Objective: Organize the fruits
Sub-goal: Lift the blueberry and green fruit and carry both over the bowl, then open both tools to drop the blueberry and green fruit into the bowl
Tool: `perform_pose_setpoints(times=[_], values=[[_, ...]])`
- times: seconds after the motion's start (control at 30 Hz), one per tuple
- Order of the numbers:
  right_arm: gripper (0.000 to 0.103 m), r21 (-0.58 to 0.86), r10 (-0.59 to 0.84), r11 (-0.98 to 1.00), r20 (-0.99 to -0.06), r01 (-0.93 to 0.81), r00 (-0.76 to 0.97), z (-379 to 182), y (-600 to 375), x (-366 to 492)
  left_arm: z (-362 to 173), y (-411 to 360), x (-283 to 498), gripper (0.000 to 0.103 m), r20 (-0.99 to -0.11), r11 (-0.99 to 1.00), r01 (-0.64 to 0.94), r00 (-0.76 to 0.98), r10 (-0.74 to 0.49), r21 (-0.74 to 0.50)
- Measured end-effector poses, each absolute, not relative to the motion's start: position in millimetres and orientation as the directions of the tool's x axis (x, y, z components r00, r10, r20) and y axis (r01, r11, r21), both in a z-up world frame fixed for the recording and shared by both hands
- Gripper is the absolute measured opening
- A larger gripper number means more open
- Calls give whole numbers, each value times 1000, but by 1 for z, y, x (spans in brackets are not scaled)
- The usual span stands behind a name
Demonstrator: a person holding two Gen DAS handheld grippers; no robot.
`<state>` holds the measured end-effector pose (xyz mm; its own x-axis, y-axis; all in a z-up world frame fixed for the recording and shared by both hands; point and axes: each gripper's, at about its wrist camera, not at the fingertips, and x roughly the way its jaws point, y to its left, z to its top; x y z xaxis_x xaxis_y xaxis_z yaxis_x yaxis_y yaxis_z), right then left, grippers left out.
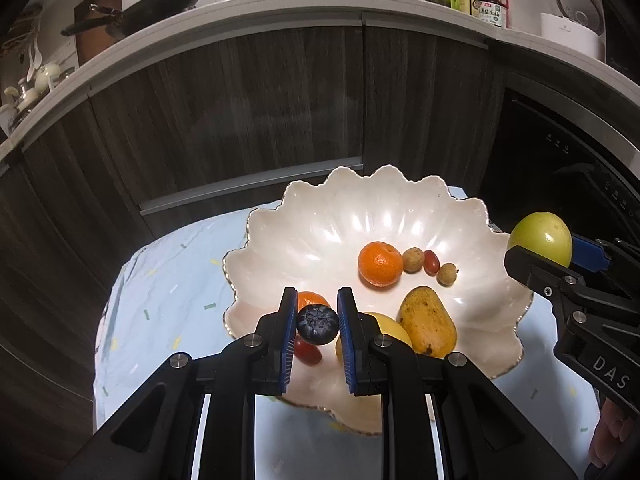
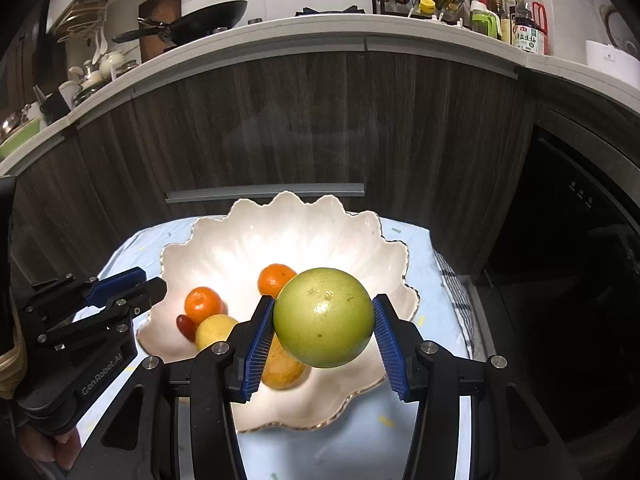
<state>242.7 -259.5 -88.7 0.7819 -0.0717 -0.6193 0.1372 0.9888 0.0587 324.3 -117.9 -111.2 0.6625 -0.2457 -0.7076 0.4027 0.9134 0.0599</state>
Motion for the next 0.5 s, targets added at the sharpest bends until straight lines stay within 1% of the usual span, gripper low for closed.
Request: perform_pose_setpoints(times=[0.5], values=[[50, 71, -63, 987, -660, 146, 748, -111, -277, 273, -134, -145, 360, 21, -730, 895, 439, 635, -253, 72]])
